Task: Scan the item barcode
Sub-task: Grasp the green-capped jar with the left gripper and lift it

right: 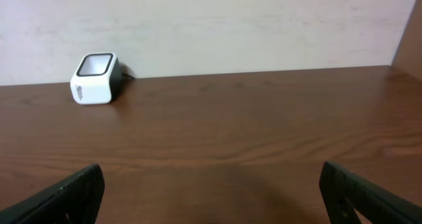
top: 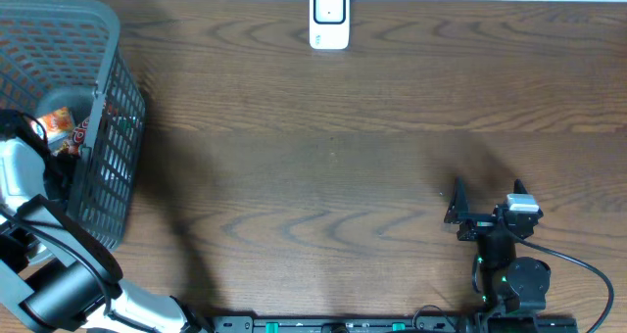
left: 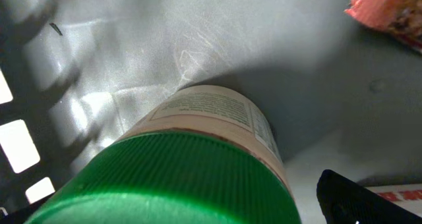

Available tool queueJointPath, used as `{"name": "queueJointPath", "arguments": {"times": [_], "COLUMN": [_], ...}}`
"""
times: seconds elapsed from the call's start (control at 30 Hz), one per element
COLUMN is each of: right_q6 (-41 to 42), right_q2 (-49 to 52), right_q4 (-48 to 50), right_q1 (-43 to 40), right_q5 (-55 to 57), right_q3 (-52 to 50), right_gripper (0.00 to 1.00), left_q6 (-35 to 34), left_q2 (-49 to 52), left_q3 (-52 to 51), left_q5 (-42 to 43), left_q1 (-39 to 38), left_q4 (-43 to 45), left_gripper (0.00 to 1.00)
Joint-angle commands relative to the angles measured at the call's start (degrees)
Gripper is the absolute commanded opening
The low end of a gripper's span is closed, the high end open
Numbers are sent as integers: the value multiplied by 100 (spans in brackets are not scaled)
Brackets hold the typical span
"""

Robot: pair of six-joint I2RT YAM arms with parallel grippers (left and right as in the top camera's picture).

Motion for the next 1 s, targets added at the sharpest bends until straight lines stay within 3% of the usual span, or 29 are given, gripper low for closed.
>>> {"name": "queueJointPath", "arguments": {"times": [0.0, 0.73, 0.9, 0.97], "right_q6": [-48, -48, -48, -48], "right_q2": [-37, -37, -37, -37], "right_q4": [-20, -20, -20, -20], "right_q1": [-24, -24, -24, -24], "right_q5": [52, 55, 52, 52], "right_q3": [-7, -7, -7, -7], "right_gripper": [99, 99, 99, 99], "left_q6": [37, -107, -334, -332], "left_q2": [-42, 592, 599, 599], "left_q3": [-68, -70, -68, -68], "left_q5": [26, -125, -122, -125], "left_q1": [15, 15, 15, 15], "left_q4": [48, 136, 144, 144], "left_gripper": [100, 99, 83, 82]}}
